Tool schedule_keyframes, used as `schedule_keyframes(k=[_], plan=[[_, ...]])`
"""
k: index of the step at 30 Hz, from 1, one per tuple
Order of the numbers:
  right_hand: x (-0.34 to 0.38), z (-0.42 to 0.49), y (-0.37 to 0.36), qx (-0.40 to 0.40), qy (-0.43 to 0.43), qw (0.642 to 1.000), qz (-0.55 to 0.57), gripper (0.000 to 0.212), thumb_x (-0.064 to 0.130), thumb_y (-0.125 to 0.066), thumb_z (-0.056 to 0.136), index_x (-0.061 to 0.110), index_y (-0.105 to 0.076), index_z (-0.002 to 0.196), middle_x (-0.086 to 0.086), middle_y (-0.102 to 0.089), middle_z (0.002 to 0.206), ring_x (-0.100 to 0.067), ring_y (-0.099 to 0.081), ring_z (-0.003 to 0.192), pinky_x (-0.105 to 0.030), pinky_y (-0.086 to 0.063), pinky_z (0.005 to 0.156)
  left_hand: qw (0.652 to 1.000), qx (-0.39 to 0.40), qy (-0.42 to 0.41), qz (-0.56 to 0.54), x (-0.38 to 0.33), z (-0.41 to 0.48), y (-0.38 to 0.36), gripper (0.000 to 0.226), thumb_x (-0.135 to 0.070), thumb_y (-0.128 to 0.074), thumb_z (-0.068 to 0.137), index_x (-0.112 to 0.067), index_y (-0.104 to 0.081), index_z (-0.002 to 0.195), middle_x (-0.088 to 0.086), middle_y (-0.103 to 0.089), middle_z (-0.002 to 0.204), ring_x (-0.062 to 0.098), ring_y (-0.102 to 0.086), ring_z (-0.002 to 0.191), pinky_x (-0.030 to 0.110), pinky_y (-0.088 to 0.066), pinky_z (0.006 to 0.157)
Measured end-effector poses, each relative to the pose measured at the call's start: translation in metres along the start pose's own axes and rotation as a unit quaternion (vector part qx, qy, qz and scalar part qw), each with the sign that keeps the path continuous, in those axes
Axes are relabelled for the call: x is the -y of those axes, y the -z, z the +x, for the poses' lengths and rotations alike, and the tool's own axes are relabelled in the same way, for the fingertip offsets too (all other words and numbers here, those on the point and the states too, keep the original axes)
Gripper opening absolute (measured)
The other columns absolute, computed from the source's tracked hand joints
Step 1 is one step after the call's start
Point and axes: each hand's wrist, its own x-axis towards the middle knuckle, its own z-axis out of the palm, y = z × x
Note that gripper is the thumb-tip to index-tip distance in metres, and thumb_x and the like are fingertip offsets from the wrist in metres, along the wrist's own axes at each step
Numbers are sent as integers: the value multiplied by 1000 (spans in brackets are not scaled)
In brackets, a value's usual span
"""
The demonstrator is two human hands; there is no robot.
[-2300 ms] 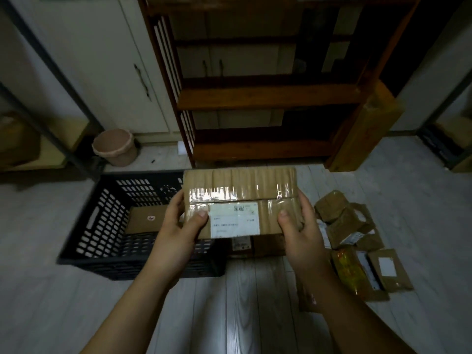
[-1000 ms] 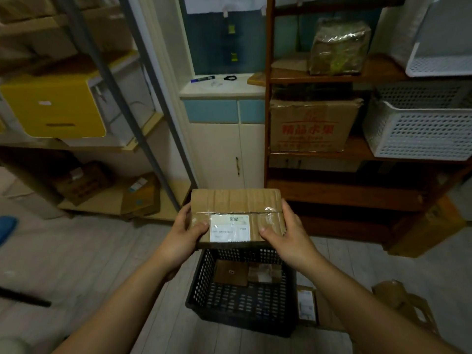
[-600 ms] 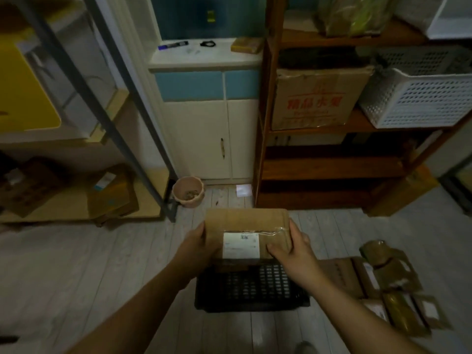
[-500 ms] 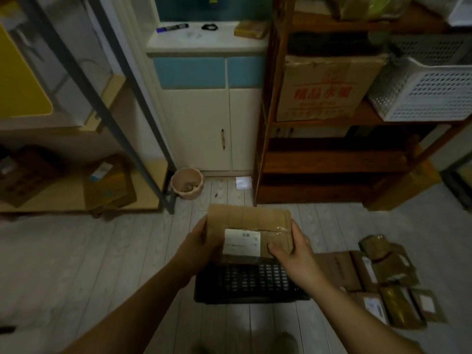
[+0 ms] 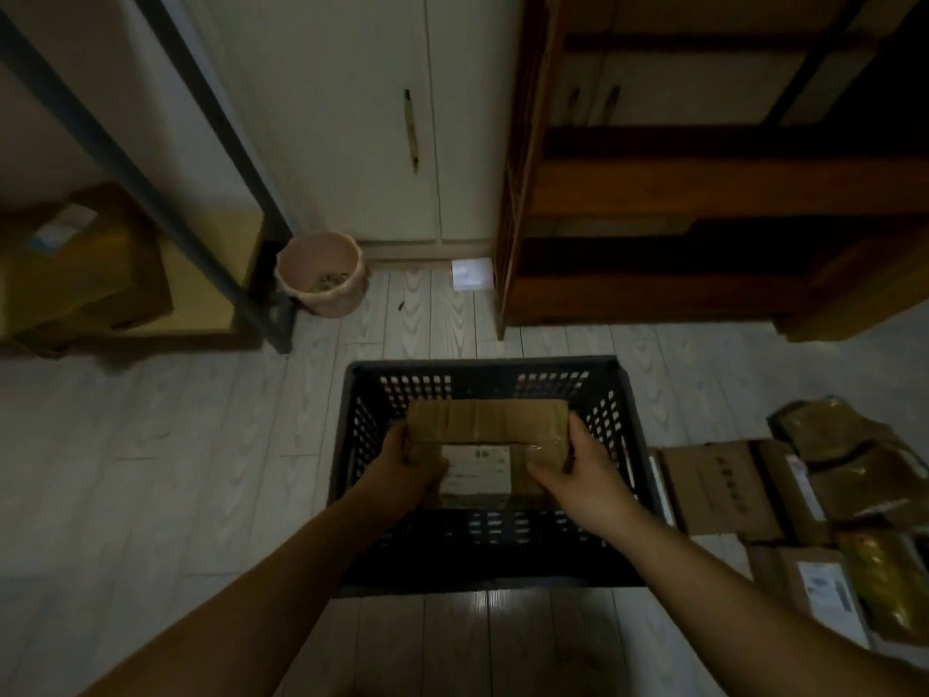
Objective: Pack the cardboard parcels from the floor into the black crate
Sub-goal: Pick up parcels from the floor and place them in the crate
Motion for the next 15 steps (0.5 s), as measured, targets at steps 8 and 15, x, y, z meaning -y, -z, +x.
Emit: schedule_keyframes(k=[8, 15], plan=[[-170, 101, -36, 44, -108, 976, -183, 116, 36, -74, 77, 14, 12, 150, -13, -33, 149, -27, -41, 131, -32, -37, 107, 977, 84, -21, 193, 133, 148, -87, 97, -26, -65, 85, -18, 7, 149, 9, -43, 141, 27, -49, 124, 34, -41, 103], [-217, 153, -40, 112, -169, 925, -323, 68, 28, -65, 86, 0, -35, 140, -20, -48, 136, -31, -49, 121, -28, -39, 94, 956, 192, -64, 212, 170, 197, -123, 55, -11, -66, 86, -18, -40, 134, -5, -48, 134, 8, -49, 118, 20, -41, 97]])
